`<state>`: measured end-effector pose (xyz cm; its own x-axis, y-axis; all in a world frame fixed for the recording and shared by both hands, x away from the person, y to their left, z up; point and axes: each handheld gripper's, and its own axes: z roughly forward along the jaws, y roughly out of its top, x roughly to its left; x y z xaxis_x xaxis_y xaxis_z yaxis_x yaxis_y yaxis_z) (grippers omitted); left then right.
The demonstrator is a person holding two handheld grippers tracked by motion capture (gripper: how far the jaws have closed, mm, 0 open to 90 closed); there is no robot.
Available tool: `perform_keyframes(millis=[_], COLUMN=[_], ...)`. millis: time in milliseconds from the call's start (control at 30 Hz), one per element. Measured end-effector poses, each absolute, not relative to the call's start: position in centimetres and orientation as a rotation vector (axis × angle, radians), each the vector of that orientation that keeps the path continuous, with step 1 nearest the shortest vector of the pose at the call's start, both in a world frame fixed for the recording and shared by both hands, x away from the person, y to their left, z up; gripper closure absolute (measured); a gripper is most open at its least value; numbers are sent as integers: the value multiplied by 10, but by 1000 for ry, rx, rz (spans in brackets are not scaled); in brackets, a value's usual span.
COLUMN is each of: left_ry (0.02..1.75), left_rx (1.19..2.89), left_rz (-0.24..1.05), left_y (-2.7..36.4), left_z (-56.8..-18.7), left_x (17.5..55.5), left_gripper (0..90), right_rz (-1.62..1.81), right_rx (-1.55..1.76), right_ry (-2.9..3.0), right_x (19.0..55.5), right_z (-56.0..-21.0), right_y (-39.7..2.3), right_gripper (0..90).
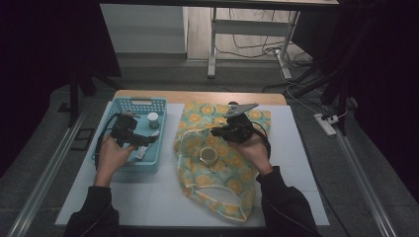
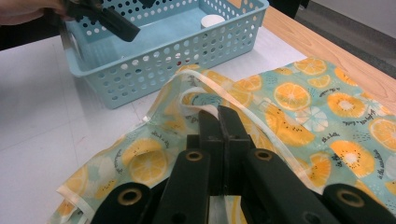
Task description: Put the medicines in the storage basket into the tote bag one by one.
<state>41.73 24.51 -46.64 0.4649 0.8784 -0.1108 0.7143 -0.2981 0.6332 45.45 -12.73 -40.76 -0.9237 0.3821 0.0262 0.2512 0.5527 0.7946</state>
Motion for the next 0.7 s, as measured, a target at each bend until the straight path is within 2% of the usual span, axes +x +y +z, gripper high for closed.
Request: perform_keyframes(millis=[300,700], left_ry=[1369,1367], left_rx=[2181,2270], left_rz=[300,175], left_y=[250,242], left_z=[-478,-499], left_x=[435,453], left_gripper=[0,0], right_rz=[1310,1312], right_rx=[540,536], right_ry=[2636,2638], right_x=[455,454], right_z=[-408,-408], right_y=[-127,-126], right_gripper=[900,900])
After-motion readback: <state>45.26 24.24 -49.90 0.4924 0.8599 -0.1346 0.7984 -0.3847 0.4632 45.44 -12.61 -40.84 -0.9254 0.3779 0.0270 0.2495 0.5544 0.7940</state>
